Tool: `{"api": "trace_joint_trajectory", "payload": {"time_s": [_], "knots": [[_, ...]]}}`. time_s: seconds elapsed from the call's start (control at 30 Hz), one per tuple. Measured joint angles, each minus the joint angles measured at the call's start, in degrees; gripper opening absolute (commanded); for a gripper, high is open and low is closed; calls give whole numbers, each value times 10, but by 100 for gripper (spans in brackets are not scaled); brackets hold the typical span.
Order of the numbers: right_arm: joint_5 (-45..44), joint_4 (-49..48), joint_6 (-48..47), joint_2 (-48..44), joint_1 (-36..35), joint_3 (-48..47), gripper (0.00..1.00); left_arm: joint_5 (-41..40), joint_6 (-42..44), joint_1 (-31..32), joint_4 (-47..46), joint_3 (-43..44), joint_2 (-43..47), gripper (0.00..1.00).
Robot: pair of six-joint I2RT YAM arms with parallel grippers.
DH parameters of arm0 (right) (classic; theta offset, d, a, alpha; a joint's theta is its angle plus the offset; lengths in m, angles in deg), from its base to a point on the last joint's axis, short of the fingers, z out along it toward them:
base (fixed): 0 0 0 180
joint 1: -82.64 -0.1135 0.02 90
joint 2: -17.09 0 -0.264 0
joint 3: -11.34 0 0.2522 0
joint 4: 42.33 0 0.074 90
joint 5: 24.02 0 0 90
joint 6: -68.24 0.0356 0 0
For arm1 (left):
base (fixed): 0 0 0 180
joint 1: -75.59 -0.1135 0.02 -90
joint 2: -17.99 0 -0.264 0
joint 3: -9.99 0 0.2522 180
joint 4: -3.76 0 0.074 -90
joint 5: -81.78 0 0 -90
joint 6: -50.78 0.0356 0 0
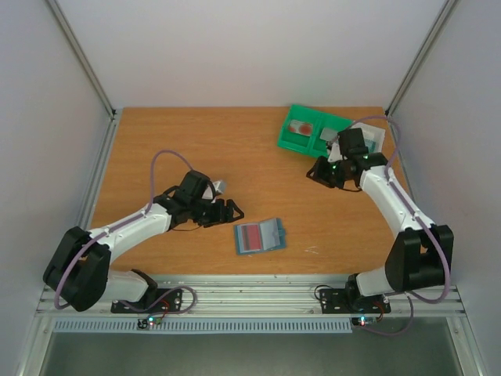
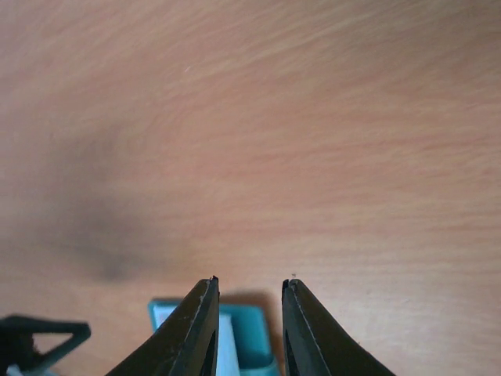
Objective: Take the credit cards out of the card holder
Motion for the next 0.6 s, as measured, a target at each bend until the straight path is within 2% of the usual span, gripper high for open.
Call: {"api": "trace_joint_trajectory", "payload": {"time_s": [0.3,0.47,0.6], "knots": [[-2,-16,34,-70,-127,59,24,6,-33,-1,-38,-29,0,71],[-15,-48,68,-66,-229,101,23,27,-59,-1,-74,-59,-9,69],[-29,-69,81,-49,-279,110,22,44,-77,-1,-111,-76,-25,68]]}}
